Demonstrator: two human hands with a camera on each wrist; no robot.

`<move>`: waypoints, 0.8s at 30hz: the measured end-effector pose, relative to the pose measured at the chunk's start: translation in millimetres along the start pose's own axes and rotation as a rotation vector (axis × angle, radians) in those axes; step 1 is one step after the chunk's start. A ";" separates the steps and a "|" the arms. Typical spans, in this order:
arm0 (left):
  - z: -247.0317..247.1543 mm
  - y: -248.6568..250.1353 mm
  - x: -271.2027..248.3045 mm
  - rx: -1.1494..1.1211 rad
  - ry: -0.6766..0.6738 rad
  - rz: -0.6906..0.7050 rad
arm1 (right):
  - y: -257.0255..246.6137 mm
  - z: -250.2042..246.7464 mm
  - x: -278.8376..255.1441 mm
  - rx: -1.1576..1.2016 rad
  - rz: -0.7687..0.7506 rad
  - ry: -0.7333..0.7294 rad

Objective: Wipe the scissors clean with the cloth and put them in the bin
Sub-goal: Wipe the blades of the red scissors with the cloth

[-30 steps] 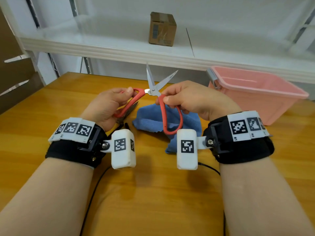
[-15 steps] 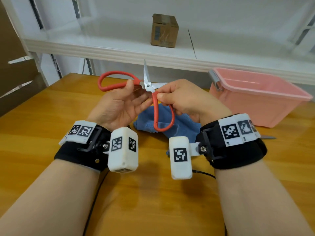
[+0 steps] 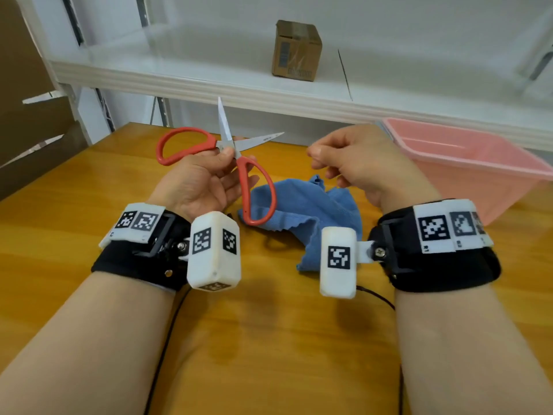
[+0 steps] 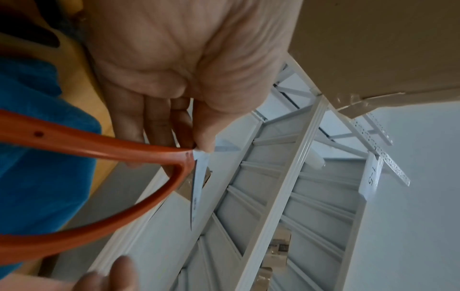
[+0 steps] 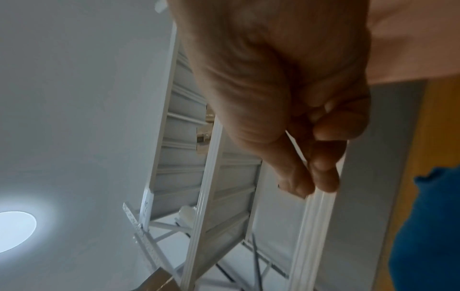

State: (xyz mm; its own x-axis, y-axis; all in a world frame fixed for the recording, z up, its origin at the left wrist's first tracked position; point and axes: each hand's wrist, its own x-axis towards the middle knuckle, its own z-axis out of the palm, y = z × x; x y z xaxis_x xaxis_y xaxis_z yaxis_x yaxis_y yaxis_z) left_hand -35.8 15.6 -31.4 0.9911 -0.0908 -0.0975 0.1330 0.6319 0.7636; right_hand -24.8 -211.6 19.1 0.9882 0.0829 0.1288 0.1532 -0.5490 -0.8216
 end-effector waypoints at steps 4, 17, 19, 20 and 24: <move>-3.4 2.9 -1.4 -0.049 0.047 0.034 | 2.2 -14.8 -7.4 -0.131 0.047 -0.164; -9.0 9.3 -2.8 -0.099 0.070 0.044 | -6.8 21.0 -5.8 -0.183 0.034 -0.177; -8.5 9.0 -3.5 -0.115 0.083 0.047 | -4.1 15.2 -2.1 -0.131 0.024 0.000; -8.1 8.6 -3.7 -0.119 0.084 0.045 | -2.0 12.4 -1.2 -0.186 0.023 0.040; -5.4 7.5 -4.6 -0.111 0.071 0.035 | 2.9 6.1 -2.1 -0.428 0.006 -0.034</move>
State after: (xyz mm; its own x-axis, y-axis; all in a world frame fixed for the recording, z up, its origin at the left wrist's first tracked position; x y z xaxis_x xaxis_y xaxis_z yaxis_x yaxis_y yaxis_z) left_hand -39.3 24.9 -28.6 0.9926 -0.0147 -0.1202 0.0945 0.7152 0.6925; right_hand -26.4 -208.3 13.0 0.9896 0.1026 0.1004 0.1400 -0.8445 -0.5169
